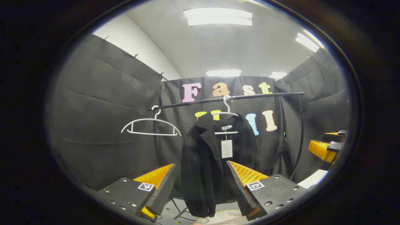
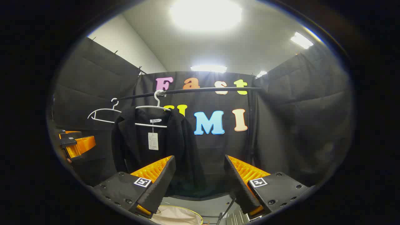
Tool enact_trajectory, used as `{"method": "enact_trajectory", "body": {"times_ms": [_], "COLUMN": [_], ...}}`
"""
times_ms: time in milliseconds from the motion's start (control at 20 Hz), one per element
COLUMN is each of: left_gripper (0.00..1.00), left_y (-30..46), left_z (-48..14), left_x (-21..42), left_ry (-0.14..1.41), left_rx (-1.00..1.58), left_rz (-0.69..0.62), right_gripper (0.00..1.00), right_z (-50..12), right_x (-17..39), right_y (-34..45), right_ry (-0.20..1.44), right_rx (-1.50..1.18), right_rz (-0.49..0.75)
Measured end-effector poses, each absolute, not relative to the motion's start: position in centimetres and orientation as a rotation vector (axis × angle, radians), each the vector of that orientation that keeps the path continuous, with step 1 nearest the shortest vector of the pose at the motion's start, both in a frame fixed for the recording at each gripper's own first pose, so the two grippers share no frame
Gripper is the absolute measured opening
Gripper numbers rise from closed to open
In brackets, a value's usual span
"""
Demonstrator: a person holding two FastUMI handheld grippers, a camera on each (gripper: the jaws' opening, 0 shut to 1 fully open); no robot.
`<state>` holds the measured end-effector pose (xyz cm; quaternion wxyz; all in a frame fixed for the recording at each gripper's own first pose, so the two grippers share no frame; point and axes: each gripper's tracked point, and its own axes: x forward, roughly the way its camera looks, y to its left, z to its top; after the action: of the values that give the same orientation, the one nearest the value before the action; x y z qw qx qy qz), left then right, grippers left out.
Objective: Grasp the clothes on the hanger with both hands and then place them into the laundry hamper below.
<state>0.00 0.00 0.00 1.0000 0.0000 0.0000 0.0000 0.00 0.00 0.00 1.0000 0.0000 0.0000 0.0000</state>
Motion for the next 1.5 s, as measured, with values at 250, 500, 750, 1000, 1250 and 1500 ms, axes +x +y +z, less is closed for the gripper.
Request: {"method": "enact_trajectory", "body": {"times_ms": [250, 500, 750, 1000, 1250, 1500], "left_gripper": [0.92, 0.92, 0.92, 0.92, 0.92, 0.92], "left_y": [-0.2, -0.6, -0.3, 0.0, 0.0, -0.1], "left_z": [0.3, 0.8, 0.4, 0.1, -0.1, -0.5], "left_x": [-1.0, -1.0, -0.9, -0.4, 1.0, 2.9], "left_ry": [-0.008, -0.021, -0.014, -0.01, -0.006, -0.003], "left_rx": [0.0, 0.004, 0.004, 0.008, 0.01, 0.01], "left_rz": [0.008, 0.012, 0.02, 0.021, -0.001, -0.04], "right_gripper": [0.97, 0.96, 0.96, 0.96, 0.96, 0.97], "right_z": [-0.2, -0.3, -0.5, -1.4, -1.5, -1.4], "right_x": [-0.8, -1.0, -0.6, 0.0, 0.2, 1.4], "right_y": [-0.4, -0.8, -1.1, -0.5, -0.4, 0.3], "right_ry": [0.004, 0.002, 0.002, 0.022, 0.017, 0.028], "right_rx": [0.003, -0.007, -0.007, -0.004, -0.008, 0.015], "right_rz": [0.0, 0.003, 0.009, 0.017, -0.002, -0.023]}}
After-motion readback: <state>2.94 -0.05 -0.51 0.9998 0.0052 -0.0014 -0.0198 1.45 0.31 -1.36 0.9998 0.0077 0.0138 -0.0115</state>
